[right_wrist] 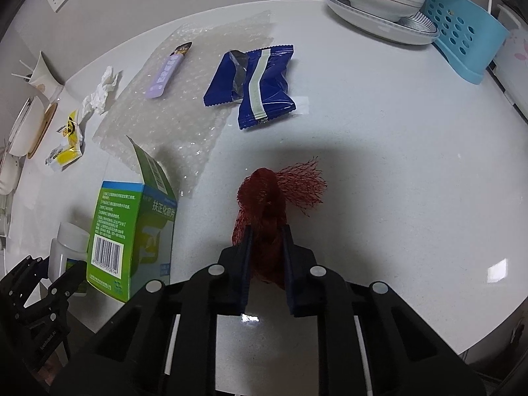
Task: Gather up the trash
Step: 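Grasp the white pill bottle with the left tool while the right tool grasps the red mesh net, then carry the pill bottle and red mesh net down over the trash bin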
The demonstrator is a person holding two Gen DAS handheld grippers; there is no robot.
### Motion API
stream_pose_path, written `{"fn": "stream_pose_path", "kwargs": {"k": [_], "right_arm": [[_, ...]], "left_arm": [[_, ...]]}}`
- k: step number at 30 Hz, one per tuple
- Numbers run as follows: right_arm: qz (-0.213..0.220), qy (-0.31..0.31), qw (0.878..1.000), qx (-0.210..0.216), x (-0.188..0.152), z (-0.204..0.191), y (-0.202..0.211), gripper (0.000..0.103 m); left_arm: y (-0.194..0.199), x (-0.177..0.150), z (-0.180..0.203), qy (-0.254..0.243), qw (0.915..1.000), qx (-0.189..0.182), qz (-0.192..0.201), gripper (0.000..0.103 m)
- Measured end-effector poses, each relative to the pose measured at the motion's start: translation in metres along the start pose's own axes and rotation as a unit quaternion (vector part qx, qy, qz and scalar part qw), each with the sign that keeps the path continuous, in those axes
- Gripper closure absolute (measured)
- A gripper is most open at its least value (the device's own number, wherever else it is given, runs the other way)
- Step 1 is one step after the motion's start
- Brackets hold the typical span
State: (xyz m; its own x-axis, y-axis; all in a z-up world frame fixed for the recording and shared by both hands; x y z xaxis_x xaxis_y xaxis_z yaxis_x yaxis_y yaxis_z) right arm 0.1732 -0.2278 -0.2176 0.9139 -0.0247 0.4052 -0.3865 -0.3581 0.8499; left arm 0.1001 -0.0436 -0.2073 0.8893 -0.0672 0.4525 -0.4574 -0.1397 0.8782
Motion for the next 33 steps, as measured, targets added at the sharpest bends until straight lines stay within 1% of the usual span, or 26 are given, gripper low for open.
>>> {"fn": "stream_pose_path", "kwargs": {"k": [9, 17, 25, 33], "right_arm": [[0.019, -0.007, 1.0, 0.001, 0.0, 0.004, 0.015, 0.088], [0.046, -0.005, 0.999, 0.006, -0.004, 0.001, 0.04, 0.088], [0.07, 0.005, 0.997, 0.01, -0.013, -0.005, 0.068, 0.088], [0.082, 0.023, 0.996, 0.02, -0.03, -0.017, 0.089, 0.088]], "left_arm": [[0.008, 0.011, -0.008, 0.014, 0.9998, 0.015, 0.002, 0.062], [0.024, 0.014, -0.011, 0.03, 0.9992, 0.024, 0.005, 0.062], [0.045, 0.008, -0.011, 0.038, 0.9988, 0.027, 0.012, 0.062], [0.066, -0.007, -0.01, 0.05, 0.9983, 0.024, 0.017, 0.062]]}}
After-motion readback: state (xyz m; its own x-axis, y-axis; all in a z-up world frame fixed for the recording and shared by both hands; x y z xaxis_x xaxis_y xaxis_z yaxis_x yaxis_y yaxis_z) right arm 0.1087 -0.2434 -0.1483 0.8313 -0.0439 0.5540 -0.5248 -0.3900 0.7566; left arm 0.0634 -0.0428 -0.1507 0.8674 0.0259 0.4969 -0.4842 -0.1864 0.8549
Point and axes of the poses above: each gripper's, at about its wrist camera, not at the fingertips, and y roughly against the way its jaws point, z to its right, x to its top, the point moved 5 cm from there along -y, roughly the way its jaws point, and after that the axes turned 15 degrees about x, right-handed, at the moved point
